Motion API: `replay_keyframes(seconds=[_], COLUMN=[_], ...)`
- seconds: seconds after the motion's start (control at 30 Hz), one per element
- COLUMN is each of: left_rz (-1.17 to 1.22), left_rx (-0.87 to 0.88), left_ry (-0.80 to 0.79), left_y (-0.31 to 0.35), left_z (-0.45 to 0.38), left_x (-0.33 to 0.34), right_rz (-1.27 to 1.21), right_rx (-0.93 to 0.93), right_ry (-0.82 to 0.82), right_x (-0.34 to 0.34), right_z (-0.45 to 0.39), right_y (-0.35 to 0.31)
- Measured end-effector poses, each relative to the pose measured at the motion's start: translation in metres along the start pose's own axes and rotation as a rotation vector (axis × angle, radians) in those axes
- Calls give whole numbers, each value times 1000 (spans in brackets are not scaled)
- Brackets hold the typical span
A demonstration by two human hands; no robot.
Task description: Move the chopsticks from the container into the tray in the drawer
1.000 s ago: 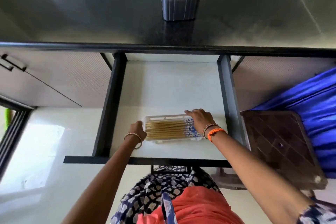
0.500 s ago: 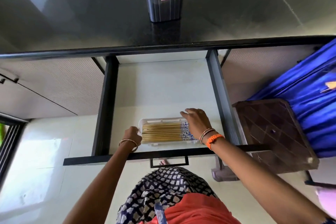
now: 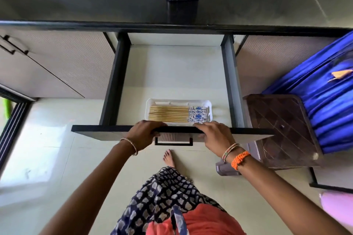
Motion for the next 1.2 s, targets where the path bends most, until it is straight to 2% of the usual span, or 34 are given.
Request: replay_keyframes(seconds=[0.1, 0.27, 0.4, 0.5, 0.6, 0.8, 0.93, 1.07, 1.2], left_rz=[31, 39, -86, -173, -295, -602, -545, -515, -488], left_rx=[33, 80, 16, 43, 93, 76, 56, 71, 74], left_ry=[76, 47, 32, 2, 130, 380, 441, 417, 365], left_y=[-1, -2, -3, -3, -5, 4, 9, 4, 0], left_z=[-11, -60, -120, -169, -216, -296, -329, -340, -346], left_x=[-2, -29, -57, -79, -112, -178, -195, -198, -196], right_rz=[22, 60, 62, 95, 227, 394, 473, 486, 449], right_rx=[34, 77, 87, 93, 82, 80, 154, 148, 143], right_ry=[50, 97, 57, 36, 59, 161, 186, 282, 278], right_x=[1, -6, -18, -28, -47, -103, -111, -98, -97], right_z=[-12, -56, -115, -167, -224, -321, -359, -360, -365], right_y=[2, 22, 49, 69, 87, 114, 125, 119, 123])
Point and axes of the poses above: each hand's wrist, its own z-axis away from the middle knuckle, its own x-axis out of the palm, y = z × x, the point moved 3 cm from there along -z, towards the middle knuckle, and after that the axes turned 8 degrees about -x, right-handed, at the moved point
